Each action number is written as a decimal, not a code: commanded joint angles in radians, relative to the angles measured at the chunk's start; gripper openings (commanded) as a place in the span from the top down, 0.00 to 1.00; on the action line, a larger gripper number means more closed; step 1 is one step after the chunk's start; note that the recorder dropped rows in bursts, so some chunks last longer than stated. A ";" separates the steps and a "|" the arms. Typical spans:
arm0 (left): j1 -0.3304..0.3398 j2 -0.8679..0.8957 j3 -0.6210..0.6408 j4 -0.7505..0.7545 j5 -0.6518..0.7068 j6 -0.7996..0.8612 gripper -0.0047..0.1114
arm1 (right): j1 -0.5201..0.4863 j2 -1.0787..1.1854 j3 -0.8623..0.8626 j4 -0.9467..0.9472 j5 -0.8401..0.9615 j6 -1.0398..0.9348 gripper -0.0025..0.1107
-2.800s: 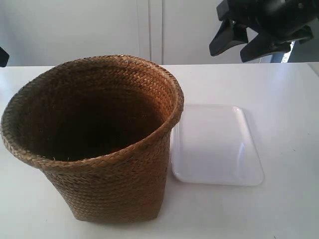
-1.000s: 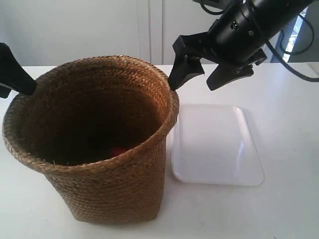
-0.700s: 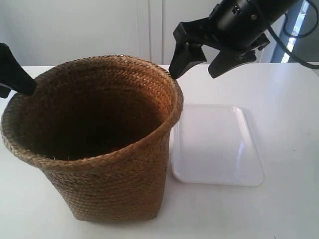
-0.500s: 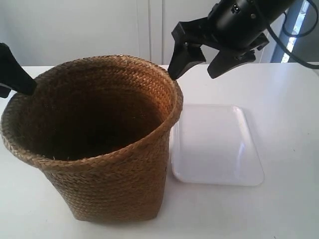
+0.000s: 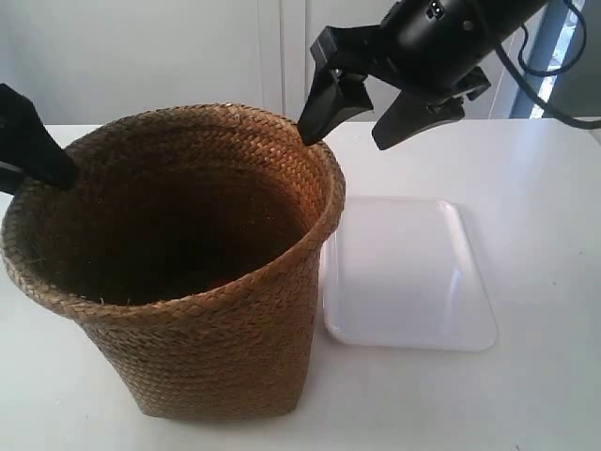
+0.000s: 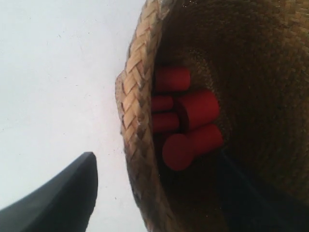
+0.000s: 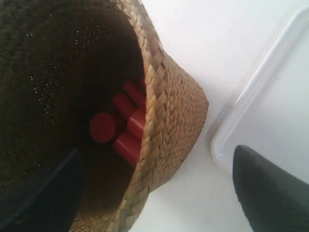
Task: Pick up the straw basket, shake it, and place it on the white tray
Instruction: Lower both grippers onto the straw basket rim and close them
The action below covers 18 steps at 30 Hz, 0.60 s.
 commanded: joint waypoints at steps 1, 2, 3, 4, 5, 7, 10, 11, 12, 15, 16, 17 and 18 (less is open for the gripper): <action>-0.007 0.017 0.007 -0.026 0.007 0.002 0.35 | 0.009 0.033 -0.001 0.007 0.011 -0.015 0.29; -0.007 0.020 0.007 -0.029 0.005 0.002 0.35 | 0.009 0.040 -0.001 0.013 0.011 -0.015 0.29; -0.007 0.028 0.007 -0.033 0.005 0.002 0.35 | 0.009 0.048 -0.001 0.018 0.011 -0.015 0.29; -0.007 0.035 0.007 -0.036 0.005 0.002 0.35 | 0.011 0.053 -0.001 0.023 0.010 -0.015 0.29; -0.007 0.041 0.007 -0.036 0.008 0.002 0.35 | 0.016 0.059 -0.001 0.020 0.005 -0.015 0.29; -0.007 0.053 0.007 -0.036 0.021 0.002 0.35 | 0.019 0.064 -0.001 0.016 0.002 -0.013 0.29; -0.007 0.067 0.007 -0.037 0.034 0.002 0.35 | 0.021 0.080 0.000 0.018 0.004 -0.013 0.29; -0.007 0.069 0.007 -0.037 0.034 0.002 0.35 | 0.021 0.086 0.000 0.020 0.009 -0.013 0.29; -0.007 0.069 0.007 -0.037 0.032 0.002 0.35 | 0.021 0.092 0.000 0.018 0.011 -0.013 0.29; -0.007 0.069 0.007 -0.040 0.030 0.013 0.35 | 0.021 0.110 0.000 0.014 0.002 -0.015 0.29; -0.007 0.069 0.007 -0.042 0.030 0.021 0.35 | 0.021 0.116 0.000 0.014 -0.014 -0.015 0.29; -0.007 0.069 0.007 -0.042 0.030 0.026 0.35 | 0.021 0.120 0.000 0.014 -0.028 -0.015 0.29; -0.007 0.069 0.007 -0.042 0.030 0.026 0.35 | 0.021 0.124 0.002 0.014 -0.044 -0.015 0.29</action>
